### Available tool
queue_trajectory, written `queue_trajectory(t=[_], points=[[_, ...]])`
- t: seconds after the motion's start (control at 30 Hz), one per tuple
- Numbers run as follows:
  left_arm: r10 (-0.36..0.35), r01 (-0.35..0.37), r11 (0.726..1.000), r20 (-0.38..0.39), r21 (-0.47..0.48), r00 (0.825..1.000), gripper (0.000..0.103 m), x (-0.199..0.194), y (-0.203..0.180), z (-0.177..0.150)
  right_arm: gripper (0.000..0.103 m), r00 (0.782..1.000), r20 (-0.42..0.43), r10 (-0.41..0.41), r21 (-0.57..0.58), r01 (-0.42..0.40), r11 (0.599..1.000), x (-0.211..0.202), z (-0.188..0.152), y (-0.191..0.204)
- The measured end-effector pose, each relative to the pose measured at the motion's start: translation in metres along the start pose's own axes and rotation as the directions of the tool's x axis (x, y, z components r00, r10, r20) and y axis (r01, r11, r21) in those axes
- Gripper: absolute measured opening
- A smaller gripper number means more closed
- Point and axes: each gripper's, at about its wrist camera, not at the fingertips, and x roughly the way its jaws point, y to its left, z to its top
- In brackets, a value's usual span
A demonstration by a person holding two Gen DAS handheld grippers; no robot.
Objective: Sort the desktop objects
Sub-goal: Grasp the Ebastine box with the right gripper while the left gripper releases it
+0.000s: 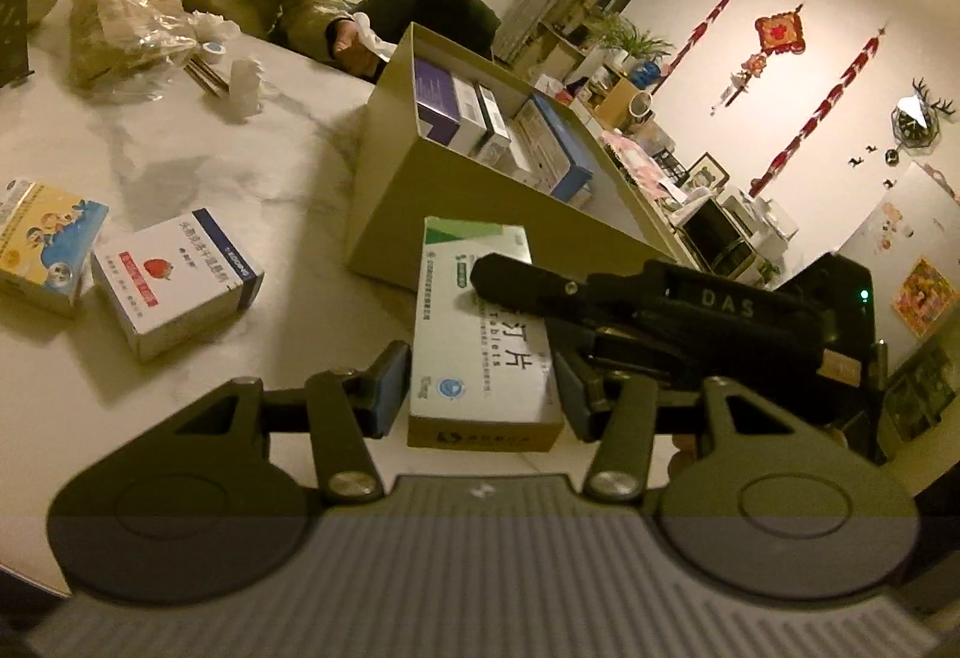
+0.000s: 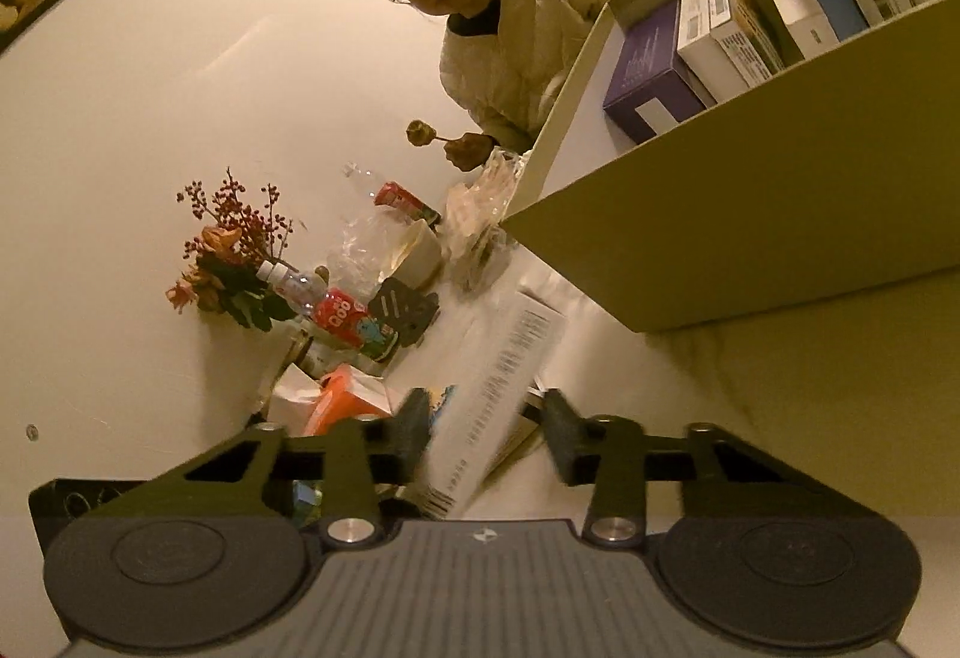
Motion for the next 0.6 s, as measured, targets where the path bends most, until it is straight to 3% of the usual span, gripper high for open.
queue_trajectory(t=[0.17, 0.23, 0.3, 0.37, 0.6], points=[[0.009, -0.009, 1.0, -0.033, -0.002, 0.999, 0.051, 0.006, 0.002, -0.003, 0.025, 0.999, 0.012, 0.032, 0.035, -0.032, 0.999, -0.001, 0.0, -0.004], [0.014, -0.014, 1.0, -0.043, 0.001, 0.999, 0.06, 0.007, 0.003, -0.004, 0.022, 1.0, 0.016, 0.02, 0.023, -0.021, 1.0, -0.001, 0.001, -0.001], [0.015, -0.014, 1.0, -0.041, 0.009, 0.999, 0.079, 0.005, 0.003, -0.004, 0.022, 1.0, 0.022, 0.002, 0.002, -0.002, 1.0, -0.002, 0.003, 0.002], [0.0, 0.0, 1.0, -0.033, 0.008, 0.999, 0.087, 0.002, 0.004, -0.004, 0.022, 1.0, 0.028, -0.008, -0.017, 0.008, 1.0, -0.005, 0.005, 0.006], [-0.006, 0.007, 1.0, -0.033, 0.021, 0.999, 0.099, 0.001, 0.006, -0.007, 0.022, 0.994, 0.093, -0.055, -0.117, 0.066, 0.991, -0.03, 0.034, 0.024]])
